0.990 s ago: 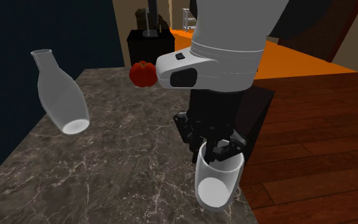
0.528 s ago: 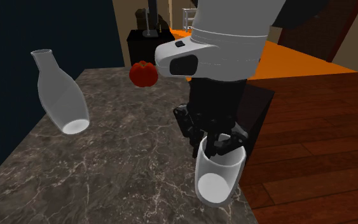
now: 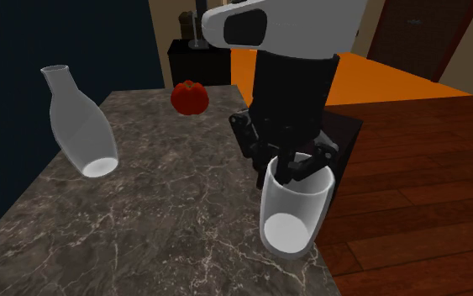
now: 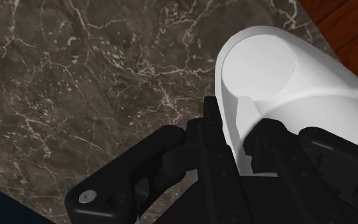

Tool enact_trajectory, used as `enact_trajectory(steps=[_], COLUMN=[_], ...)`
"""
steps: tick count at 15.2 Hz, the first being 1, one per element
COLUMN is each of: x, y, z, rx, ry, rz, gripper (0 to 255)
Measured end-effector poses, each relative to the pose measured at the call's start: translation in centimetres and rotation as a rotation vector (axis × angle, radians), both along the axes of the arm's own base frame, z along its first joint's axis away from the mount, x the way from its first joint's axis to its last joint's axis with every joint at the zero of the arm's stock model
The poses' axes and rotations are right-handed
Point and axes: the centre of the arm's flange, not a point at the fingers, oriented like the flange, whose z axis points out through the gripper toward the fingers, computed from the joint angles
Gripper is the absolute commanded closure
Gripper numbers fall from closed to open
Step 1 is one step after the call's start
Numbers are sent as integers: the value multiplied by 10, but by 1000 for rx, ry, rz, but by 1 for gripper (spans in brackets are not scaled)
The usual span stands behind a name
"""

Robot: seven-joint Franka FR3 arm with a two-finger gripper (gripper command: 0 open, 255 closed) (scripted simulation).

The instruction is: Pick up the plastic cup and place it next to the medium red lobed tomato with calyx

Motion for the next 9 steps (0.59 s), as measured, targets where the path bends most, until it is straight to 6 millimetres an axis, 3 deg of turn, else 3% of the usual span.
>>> enact_trajectory(steps=[9], x=[0], y=[1], z=[47], rx=[0], ry=[0], rz=[0], gripper=[255])
